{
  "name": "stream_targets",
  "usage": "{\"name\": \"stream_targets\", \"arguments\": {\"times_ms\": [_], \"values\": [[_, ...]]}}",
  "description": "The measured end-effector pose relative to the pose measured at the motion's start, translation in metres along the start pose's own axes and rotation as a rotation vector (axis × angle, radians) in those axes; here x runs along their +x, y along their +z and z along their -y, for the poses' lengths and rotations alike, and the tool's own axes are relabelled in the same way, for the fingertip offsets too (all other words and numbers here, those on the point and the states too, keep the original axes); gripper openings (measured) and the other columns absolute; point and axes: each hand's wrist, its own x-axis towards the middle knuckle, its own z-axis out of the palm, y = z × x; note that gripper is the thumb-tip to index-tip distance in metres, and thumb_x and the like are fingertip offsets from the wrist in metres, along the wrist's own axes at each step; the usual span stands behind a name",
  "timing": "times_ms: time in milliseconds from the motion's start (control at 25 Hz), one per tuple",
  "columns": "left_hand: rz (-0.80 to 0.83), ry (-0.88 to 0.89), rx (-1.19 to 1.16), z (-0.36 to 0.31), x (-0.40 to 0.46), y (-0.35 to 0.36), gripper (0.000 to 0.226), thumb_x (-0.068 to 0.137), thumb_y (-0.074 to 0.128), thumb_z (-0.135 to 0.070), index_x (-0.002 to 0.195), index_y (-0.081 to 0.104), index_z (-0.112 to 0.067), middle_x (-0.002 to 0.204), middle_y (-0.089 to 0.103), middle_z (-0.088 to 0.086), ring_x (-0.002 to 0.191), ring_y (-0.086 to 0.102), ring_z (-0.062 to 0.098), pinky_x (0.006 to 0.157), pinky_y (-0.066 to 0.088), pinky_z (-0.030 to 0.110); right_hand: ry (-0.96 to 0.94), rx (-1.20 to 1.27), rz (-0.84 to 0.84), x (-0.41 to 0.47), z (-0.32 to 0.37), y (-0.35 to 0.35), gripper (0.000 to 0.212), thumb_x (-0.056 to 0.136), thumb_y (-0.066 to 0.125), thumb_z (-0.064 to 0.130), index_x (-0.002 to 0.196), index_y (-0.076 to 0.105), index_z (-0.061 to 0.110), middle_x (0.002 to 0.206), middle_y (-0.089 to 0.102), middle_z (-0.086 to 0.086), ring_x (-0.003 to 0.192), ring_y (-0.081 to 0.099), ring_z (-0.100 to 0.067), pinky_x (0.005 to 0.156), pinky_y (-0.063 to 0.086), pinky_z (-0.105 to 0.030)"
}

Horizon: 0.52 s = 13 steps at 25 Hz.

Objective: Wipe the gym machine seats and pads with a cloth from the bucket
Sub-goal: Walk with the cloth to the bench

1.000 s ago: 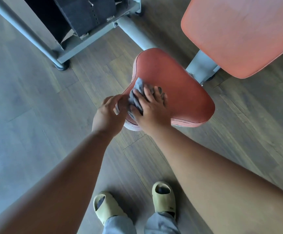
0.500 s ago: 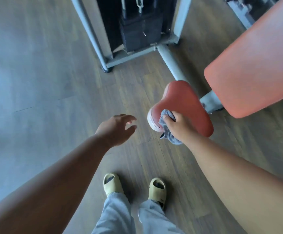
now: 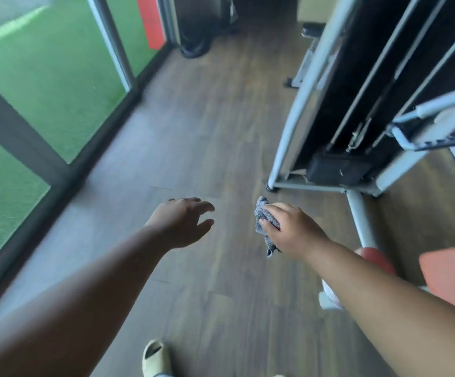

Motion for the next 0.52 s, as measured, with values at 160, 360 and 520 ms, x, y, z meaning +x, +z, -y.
{"name": "stream_targets", "arguments": {"times_ms": [160,360,520], "values": [[-0.051,-0.089,-0.042,0.120,-0.036,-0.046,0.036,0.094,0.051,-0.055,0.126,0.059,-0.039,0.116,0.065,-0.016,0.101,0.065,0.016,0.077,0.048,0.029,-0.047,-0.015,-0.017,0.062,0.107,0.028,0.034,0.097,0.052,0.036,0.121,0.064,0.015,0.116,0.064,-0.001,0.109,0.056,-0.028,0.090,0.047,-0.037],[-0.049,-0.145,-0.079,0.233,-0.048,-0.078,0.034,0.093,0.053,-0.055,0.123,0.060,-0.041,0.112,0.065,-0.018,0.098,0.065,0.011,0.078,0.052,0.029,-0.035,0.040,-0.014,0.128,0.207,0.073,0.029,0.098,0.050,0.037,0.110,0.064,0.015,0.102,0.060,0.000,0.096,0.055,-0.022,0.074,0.038,-0.031],[-0.059,-0.146,-0.127,0.274,-0.009,-0.092,0.032,0.093,0.053,-0.055,0.122,0.061,-0.042,0.108,0.065,-0.020,0.097,0.065,0.007,0.079,0.054,0.031,0.006,0.127,-0.011,0.180,0.233,0.080,0.024,0.099,0.050,0.035,0.106,0.064,0.016,0.100,0.061,0.001,0.092,0.056,-0.019,0.073,0.037,-0.030]]}}
